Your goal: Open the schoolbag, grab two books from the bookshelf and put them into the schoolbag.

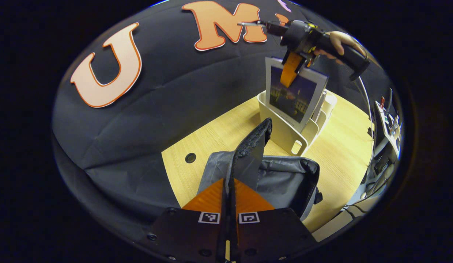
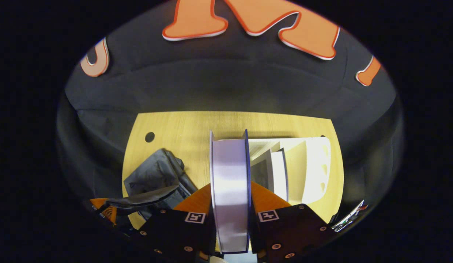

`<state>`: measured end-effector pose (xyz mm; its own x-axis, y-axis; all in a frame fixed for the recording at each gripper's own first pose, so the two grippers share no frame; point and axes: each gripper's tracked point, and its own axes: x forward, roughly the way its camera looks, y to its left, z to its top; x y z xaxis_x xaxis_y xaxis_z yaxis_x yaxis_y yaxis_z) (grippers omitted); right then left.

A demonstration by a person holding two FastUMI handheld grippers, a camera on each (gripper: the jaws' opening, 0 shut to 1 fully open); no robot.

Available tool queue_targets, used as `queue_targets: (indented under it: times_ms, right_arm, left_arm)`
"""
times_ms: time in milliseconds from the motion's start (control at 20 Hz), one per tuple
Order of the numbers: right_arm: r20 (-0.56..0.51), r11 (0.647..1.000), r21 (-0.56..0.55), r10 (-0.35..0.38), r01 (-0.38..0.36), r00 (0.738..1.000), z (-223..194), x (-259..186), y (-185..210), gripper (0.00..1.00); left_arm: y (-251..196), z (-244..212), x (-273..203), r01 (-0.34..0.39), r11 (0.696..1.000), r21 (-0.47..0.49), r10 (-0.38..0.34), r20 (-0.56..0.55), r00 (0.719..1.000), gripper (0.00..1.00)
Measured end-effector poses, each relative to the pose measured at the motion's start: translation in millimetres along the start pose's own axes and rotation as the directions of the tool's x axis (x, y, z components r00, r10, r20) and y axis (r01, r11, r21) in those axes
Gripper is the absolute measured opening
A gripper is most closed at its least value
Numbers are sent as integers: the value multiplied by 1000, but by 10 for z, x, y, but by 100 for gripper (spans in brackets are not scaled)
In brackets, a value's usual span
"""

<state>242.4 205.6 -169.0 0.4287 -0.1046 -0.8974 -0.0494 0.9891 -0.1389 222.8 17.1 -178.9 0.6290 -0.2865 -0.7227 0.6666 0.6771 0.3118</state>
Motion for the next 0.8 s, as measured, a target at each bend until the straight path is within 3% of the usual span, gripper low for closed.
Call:
queue_targets:
  times_ms: [350, 550, 700, 750, 800]
  right_arm:
    - [142, 993, 85, 71, -83, 987, -155, -1123, -157, 37]
    - [212, 982, 123, 116, -144, 970, -527, -1563, -204, 37]
    - [250, 942, 217, 201, -257, 947, -908, -1592, -90, 37]
    - [254, 913, 266, 244, -310, 936, -1067, -1549, -23, 37]
    - [261, 882, 312, 278, -353, 925, -1214, -1494, 46, 37]
  left_arm:
    - [-20, 8, -21, -14, 999, 41, 13, 17, 1000, 5]
    - [-64, 32, -22, -8, 998, 58, 7, 22, 1000, 5]
    - [-66, 67, -9, -12, 997, 75, 11, 16, 1000, 5]
    - [-64, 89, -28, -13, 996, 84, 12, 14, 1000, 0]
    - [-65, 120, -29, -14, 996, 94, 12, 16, 1000, 5]
